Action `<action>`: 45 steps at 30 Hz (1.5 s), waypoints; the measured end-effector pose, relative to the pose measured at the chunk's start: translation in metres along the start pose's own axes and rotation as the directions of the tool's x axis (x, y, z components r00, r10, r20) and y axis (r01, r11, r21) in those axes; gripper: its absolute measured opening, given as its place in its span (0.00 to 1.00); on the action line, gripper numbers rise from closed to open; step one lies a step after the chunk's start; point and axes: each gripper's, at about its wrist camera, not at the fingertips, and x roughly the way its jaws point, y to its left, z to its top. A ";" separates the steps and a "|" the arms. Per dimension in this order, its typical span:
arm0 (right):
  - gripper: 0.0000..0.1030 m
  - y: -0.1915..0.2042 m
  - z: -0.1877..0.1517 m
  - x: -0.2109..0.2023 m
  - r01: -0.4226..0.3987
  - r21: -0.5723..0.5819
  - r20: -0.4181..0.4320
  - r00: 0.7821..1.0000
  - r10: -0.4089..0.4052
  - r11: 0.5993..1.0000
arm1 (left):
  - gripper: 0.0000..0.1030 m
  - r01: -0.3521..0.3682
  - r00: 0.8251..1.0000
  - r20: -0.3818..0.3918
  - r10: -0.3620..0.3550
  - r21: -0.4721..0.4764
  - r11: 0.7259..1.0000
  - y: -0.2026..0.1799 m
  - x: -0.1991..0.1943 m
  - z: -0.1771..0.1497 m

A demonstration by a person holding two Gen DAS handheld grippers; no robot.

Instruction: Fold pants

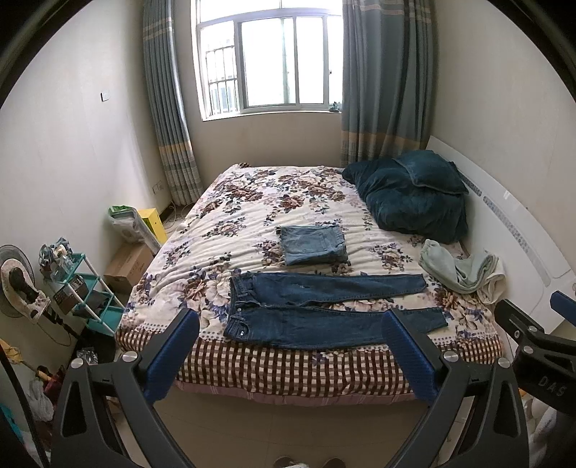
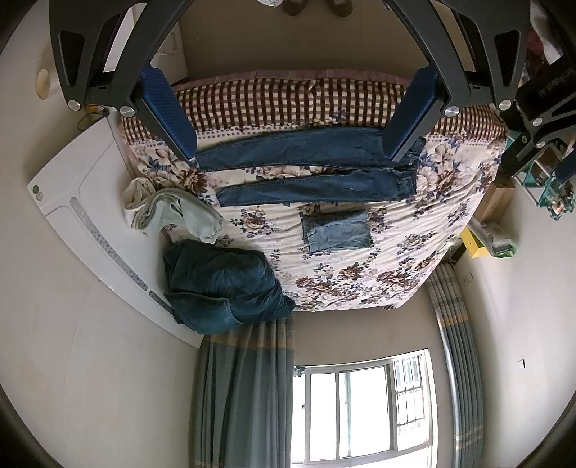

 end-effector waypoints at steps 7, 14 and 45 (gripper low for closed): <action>1.00 -0.001 0.004 0.000 -0.002 0.004 -0.001 1.000 0.002 1.000 | 1.00 0.001 1.000 0.000 -0.001 -0.001 1.000 0.000 0.000 0.001; 1.00 -0.002 0.004 -0.001 -0.002 0.009 -0.005 1.000 0.002 1.000 | 1.00 0.000 1.000 0.003 0.000 -0.001 1.000 0.000 -0.001 0.000; 1.00 0.007 -0.007 0.059 0.105 0.123 0.032 0.993 -0.110 0.987 | 1.00 -0.057 0.998 0.036 0.056 0.016 0.998 0.027 0.072 -0.011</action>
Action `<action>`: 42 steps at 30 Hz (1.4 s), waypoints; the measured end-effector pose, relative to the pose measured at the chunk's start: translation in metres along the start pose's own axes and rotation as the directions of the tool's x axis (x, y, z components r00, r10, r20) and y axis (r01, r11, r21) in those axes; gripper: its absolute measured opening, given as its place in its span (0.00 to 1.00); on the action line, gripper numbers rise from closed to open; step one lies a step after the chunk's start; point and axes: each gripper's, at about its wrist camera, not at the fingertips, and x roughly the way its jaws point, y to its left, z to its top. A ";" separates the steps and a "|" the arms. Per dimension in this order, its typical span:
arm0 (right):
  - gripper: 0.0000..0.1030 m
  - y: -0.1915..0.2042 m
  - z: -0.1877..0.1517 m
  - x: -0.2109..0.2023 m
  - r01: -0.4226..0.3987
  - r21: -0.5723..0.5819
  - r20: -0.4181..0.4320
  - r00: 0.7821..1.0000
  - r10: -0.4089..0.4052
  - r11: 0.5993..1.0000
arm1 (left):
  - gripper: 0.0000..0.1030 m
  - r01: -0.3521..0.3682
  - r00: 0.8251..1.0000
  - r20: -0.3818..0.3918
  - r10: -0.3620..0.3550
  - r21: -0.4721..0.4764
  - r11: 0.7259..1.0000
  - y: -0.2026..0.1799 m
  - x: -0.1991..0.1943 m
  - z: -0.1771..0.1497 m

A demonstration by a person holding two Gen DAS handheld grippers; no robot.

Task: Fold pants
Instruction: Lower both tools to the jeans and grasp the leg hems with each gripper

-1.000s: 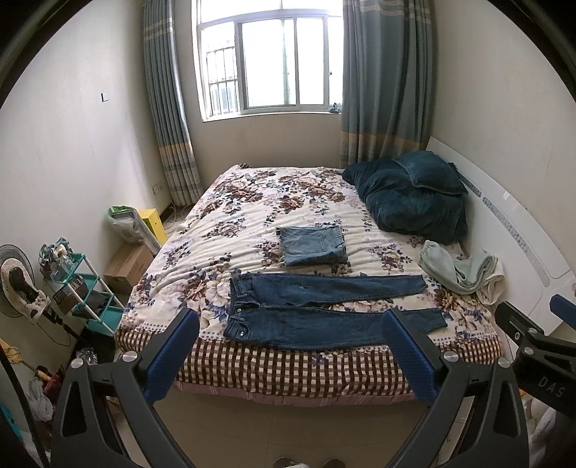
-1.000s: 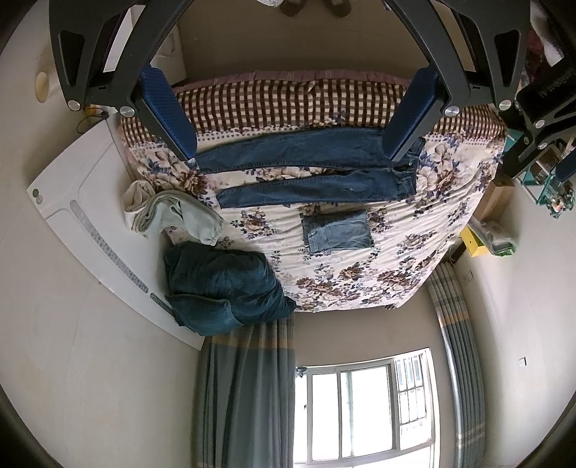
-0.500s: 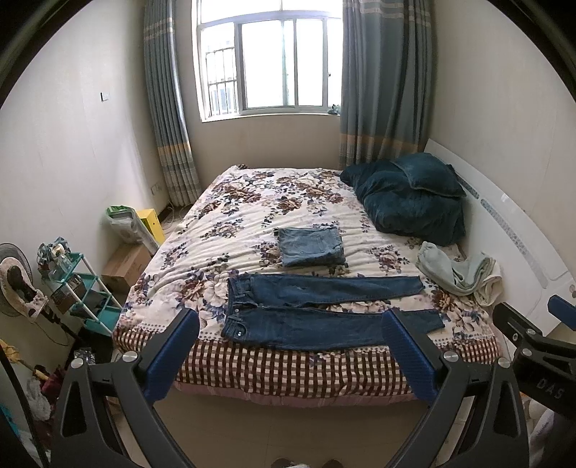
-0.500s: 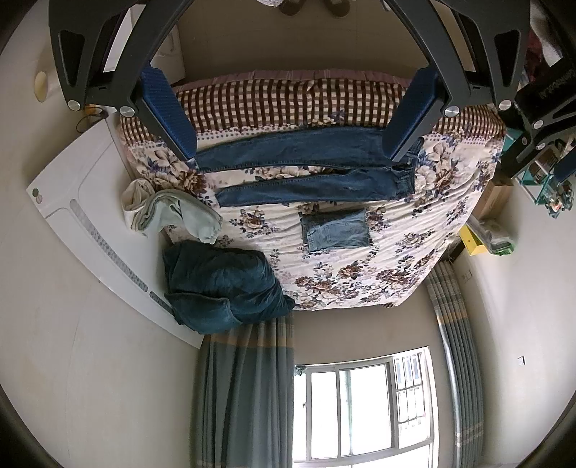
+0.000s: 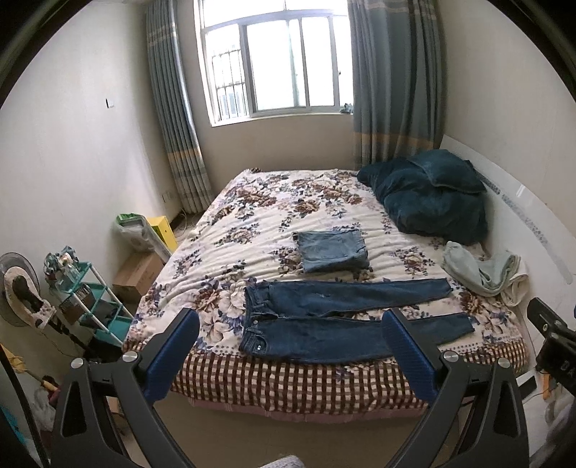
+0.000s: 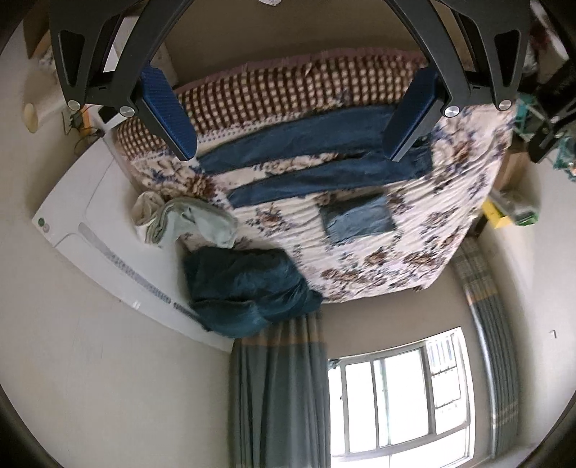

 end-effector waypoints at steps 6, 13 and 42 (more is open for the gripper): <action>1.00 0.017 0.004 0.074 0.040 -0.002 -0.059 0.997 -0.040 0.999 | 1.00 -0.015 0.990 -0.137 0.012 -0.021 1.000 -0.001 0.074 0.003; 1.00 0.018 0.023 0.204 0.025 -0.020 -0.167 0.986 -0.027 1.000 | 1.00 -0.083 0.971 -0.226 0.075 -0.026 0.996 -0.022 0.168 0.021; 1.00 0.148 0.026 0.856 -0.297 -0.431 -0.669 0.739 -0.081 0.852 | 1.00 0.143 0.722 -0.689 0.068 0.244 0.959 -0.158 0.731 -0.011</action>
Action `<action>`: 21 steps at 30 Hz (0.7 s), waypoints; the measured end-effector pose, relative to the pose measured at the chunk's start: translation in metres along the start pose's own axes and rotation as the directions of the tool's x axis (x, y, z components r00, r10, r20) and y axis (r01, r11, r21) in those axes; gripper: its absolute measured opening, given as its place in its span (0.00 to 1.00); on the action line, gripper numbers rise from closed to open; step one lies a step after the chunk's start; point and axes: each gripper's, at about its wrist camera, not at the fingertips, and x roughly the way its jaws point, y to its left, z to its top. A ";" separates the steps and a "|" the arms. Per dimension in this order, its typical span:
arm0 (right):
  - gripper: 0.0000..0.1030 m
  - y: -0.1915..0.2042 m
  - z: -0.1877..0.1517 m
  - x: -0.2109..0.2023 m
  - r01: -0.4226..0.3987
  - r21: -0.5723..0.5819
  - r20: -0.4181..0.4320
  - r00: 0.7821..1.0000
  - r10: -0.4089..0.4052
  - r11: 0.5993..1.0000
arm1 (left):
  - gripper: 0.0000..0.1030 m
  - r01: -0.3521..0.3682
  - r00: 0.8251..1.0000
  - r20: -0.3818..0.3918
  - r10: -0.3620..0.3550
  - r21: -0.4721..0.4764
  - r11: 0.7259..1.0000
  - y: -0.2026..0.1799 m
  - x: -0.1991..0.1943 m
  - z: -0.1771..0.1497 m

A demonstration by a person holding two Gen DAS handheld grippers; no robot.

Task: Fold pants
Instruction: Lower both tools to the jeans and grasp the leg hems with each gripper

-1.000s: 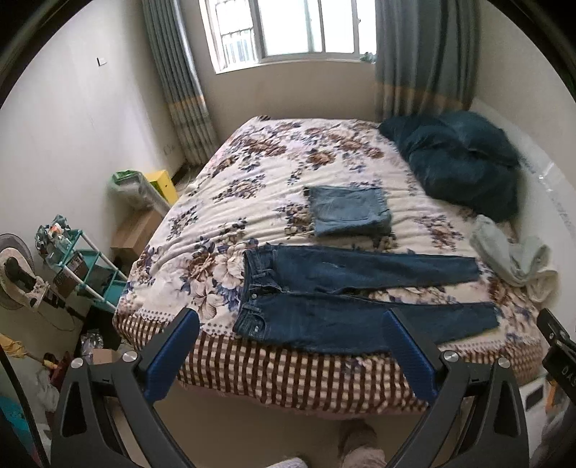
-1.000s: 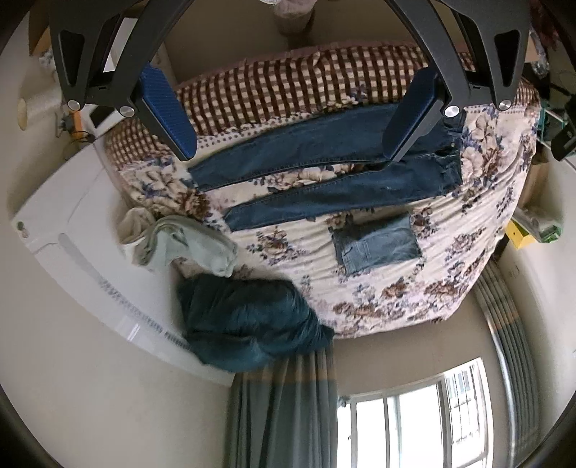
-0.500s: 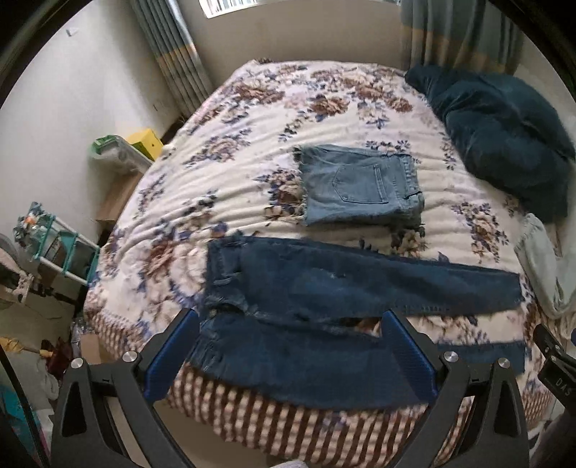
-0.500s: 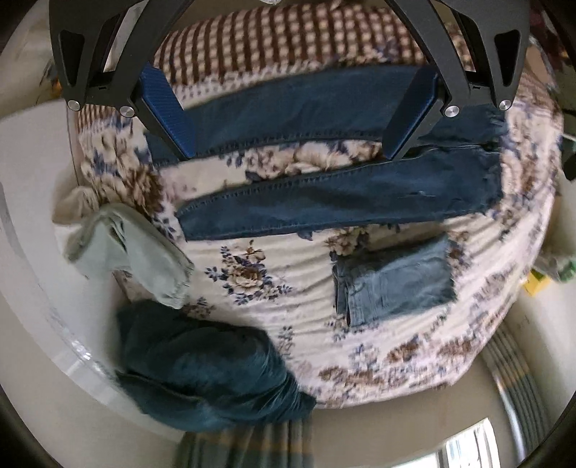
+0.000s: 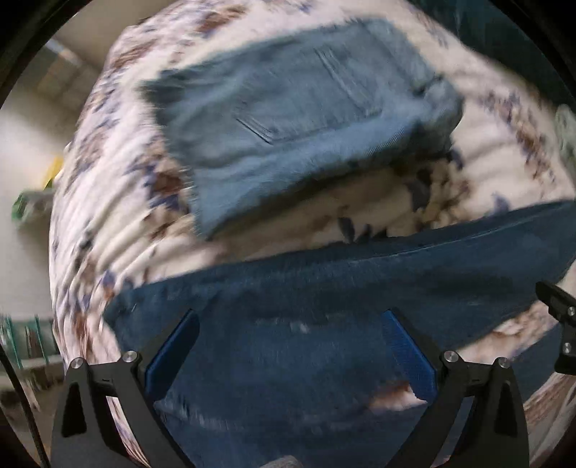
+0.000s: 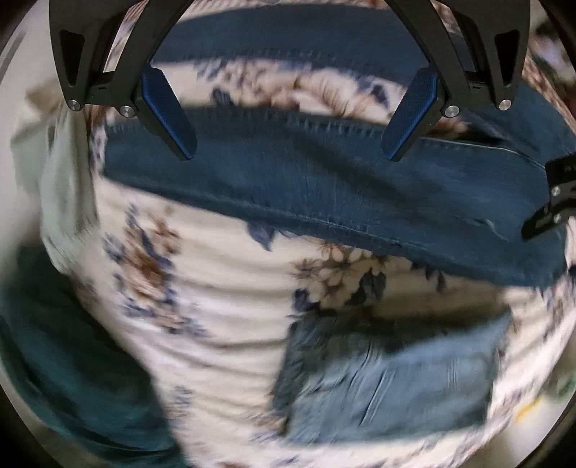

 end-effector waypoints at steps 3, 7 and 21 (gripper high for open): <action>1.00 0.021 0.023 0.049 -0.083 -0.134 -0.103 0.992 0.069 0.987 | 1.00 -0.005 0.999 -0.044 0.010 0.101 0.995 -0.004 0.037 0.015; 1.00 0.044 0.045 0.095 -0.110 -0.289 -0.177 0.982 0.060 0.951 | 1.00 0.034 0.997 -0.077 -0.015 0.250 0.968 -0.012 0.068 0.021; 0.87 0.070 0.042 0.177 -0.201 -0.461 -0.347 0.937 0.033 0.864 | 0.63 0.218 0.969 -0.200 -0.144 0.426 0.878 -0.022 0.086 0.004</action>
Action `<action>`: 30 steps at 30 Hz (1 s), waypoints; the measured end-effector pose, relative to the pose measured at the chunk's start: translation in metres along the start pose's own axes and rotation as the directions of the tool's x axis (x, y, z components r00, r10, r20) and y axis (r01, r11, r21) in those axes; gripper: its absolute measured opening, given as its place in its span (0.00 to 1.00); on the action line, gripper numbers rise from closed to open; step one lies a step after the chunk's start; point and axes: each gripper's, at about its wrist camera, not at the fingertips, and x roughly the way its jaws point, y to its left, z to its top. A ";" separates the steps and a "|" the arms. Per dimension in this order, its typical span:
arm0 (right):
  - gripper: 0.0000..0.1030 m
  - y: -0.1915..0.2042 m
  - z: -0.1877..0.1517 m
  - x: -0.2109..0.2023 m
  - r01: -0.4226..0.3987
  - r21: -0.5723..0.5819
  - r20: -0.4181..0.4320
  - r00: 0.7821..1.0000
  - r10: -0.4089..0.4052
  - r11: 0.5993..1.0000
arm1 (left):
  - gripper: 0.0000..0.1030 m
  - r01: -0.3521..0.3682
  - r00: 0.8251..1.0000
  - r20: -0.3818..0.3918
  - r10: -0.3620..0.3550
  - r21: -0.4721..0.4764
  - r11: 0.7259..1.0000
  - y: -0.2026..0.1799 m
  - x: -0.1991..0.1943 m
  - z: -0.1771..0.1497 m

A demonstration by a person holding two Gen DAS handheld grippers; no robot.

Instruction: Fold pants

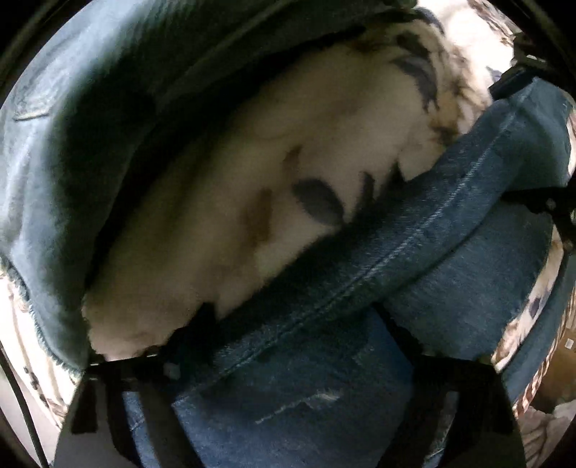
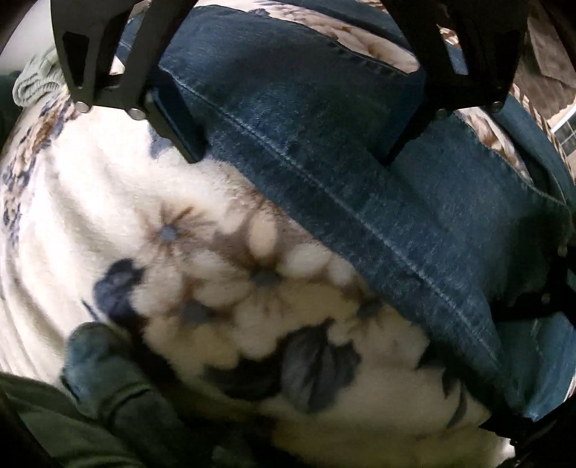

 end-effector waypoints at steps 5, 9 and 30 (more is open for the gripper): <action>0.44 0.018 -0.010 0.007 -0.042 0.029 0.046 0.998 0.040 0.999 | 0.33 -0.022 1.000 0.012 0.022 -0.011 1.000 -0.010 -0.019 -0.014; 0.26 0.022 -0.027 0.002 -0.045 0.100 0.093 0.995 0.036 0.994 | 0.17 -0.060 0.997 0.039 0.063 -0.061 0.996 -0.016 -0.043 -0.031; 0.10 0.110 -0.184 -0.101 -0.123 0.336 0.322 0.947 0.009 0.934 | 0.07 0.078 0.979 0.202 0.038 -0.537 0.840 -0.038 -0.186 -0.184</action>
